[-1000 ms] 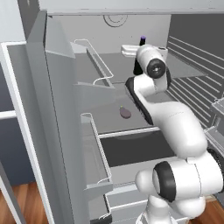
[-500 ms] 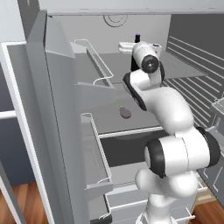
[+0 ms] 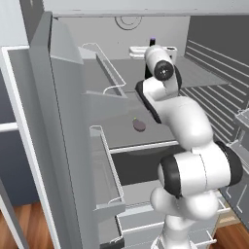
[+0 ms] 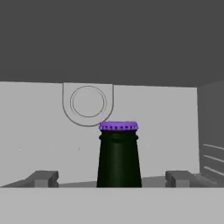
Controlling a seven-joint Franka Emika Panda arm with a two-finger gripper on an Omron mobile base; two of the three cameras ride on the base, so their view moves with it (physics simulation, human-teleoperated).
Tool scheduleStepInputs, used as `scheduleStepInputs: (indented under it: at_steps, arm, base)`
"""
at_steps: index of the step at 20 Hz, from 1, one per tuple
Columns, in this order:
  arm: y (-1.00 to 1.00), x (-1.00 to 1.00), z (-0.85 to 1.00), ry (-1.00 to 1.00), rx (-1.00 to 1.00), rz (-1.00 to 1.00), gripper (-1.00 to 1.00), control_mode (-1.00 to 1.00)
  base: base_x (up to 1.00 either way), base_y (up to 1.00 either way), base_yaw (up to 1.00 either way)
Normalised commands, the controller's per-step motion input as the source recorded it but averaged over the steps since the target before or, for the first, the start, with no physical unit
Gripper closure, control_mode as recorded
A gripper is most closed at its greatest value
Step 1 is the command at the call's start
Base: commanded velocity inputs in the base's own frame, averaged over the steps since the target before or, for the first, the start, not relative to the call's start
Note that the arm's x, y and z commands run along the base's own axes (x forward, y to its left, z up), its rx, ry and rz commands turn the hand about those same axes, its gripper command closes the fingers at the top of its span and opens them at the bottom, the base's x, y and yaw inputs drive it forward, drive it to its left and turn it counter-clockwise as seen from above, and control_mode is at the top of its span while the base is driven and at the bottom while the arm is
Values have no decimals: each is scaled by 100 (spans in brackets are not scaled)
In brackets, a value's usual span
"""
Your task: Place the beer on the top shelf of the fridge to keep it out of children's reach, and place the eggplant and mango on lower shelves for easy access.
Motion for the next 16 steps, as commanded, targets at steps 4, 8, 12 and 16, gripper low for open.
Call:
scheduleStepInputs:
  at_steps: [4, 8, 12, 16]
  arm:
    - [15, -12, 26, 0, -10, -1, -100, -100]
    - [22, -7, 26, 1, -10, 0, -100, -100]
    - [23, -38, 3, 8, -12, 0, -100, -100]
    - [10, -60, -1, 9, -3, -2, -100, -100]
  base:
    - [0, 0, 0]
    - [0, 0, 0]
    - [0, 0, 0]
    - [0, 0, 0]
